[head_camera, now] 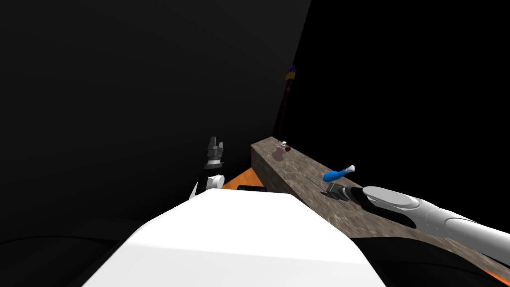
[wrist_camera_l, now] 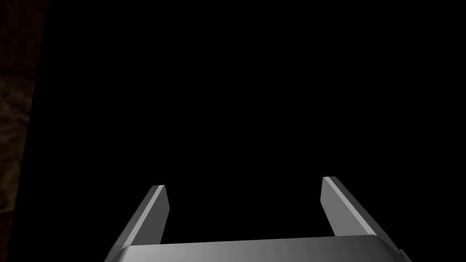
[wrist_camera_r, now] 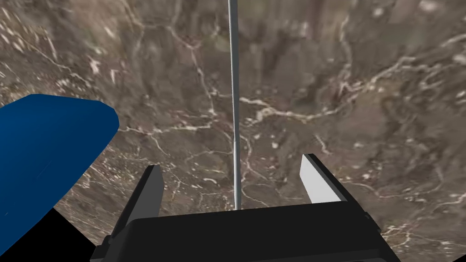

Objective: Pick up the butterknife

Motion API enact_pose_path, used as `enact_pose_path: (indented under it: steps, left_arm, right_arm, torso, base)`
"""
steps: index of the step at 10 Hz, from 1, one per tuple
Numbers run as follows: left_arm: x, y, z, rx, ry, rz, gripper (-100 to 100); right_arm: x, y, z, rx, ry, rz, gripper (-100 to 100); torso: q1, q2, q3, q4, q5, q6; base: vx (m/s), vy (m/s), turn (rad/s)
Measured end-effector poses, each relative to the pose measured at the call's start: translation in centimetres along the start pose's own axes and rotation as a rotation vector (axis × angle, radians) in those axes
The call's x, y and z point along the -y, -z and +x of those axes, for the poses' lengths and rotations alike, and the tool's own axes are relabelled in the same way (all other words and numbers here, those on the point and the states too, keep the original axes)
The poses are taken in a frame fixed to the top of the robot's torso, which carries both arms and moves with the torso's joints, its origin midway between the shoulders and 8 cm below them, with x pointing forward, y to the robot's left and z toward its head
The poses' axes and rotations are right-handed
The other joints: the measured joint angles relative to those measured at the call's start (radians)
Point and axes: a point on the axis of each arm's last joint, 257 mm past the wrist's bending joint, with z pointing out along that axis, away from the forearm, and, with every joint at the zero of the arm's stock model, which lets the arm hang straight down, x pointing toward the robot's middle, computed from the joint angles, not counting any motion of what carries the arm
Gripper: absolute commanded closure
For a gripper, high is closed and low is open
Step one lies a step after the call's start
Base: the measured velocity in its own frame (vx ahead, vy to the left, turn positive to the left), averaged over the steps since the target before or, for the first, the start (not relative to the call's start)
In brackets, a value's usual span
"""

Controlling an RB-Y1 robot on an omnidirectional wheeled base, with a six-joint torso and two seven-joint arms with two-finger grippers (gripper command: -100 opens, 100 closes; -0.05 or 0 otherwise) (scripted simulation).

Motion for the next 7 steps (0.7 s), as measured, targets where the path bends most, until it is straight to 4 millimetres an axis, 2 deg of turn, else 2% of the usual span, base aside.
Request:
enact_pose_path:
  steps: [1, 5, 7]
  left_arm:
    - [0.00, 0.00, 0.00, 0.000, 0.000, 0.000, 0]
    - [0.00, 0.00, 0.00, 0.000, 0.000, 0.000, 0]
    - [0.00, 0.00, 0.00, 0.000, 0.000, 0.000, 0]
  right_arm:
    - [-0.02, -0.04, 0.06, 0.000, 0.000, 0.001, 100]
    - [-0.02, -0.04, 0.05, 0.000, 0.000, 0.001, 100]
    - [-0.02, -0.04, 0.05, 0.000, 0.000, 0.001, -100]
  torso:
    - [0.001, 0.000, 0.000, 0.000, 0.000, 0.000]
    - [0.001, 0.000, 0.000, 0.000, 0.000, 0.000]
    - [0.001, 0.000, 0.000, 0.000, 0.000, 0.000]
  base:
    - [0.000, 0.000, 0.000]
    - [0.000, 0.000, 0.000]
    - [-0.017, 0.042, 0.082]
